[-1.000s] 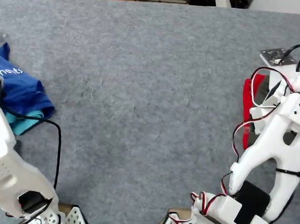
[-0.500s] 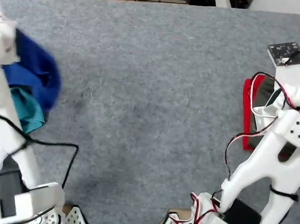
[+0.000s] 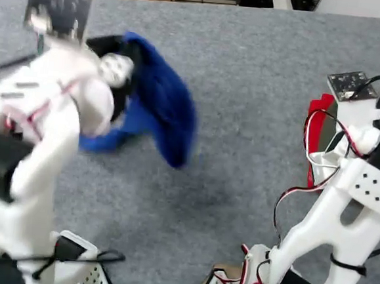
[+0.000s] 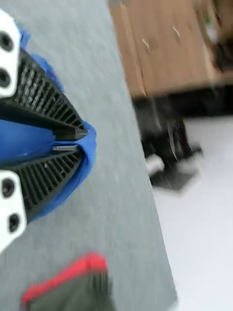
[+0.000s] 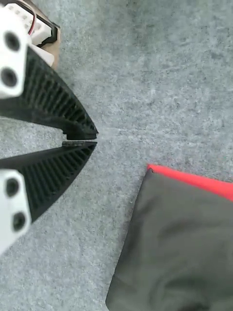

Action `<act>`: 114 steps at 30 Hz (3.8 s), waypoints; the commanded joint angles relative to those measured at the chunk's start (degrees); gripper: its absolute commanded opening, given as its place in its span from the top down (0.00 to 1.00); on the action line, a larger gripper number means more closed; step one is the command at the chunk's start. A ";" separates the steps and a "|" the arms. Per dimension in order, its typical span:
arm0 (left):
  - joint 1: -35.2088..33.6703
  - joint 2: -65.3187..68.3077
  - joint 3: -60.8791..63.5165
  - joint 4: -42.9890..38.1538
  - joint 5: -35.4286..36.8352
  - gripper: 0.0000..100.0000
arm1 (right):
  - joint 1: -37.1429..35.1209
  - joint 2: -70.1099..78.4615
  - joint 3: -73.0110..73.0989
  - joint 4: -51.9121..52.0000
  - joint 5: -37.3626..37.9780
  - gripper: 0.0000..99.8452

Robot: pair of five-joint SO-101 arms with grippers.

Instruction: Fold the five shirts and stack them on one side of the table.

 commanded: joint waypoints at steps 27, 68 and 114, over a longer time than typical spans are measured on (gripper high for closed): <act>-66.90 11.82 52.66 -45.63 -23.91 0.96 | -19.03 -1.10 0.31 -0.26 1.58 0.97; -81.14 -19.91 78.86 -34.81 -27.25 0.78 | -58.33 75.56 -74.86 0.79 -25.23 0.76; -82.99 -33.45 89.93 -40.09 -32.09 0.78 | -41.45 68.44 -103.34 -20.57 -4.48 1.00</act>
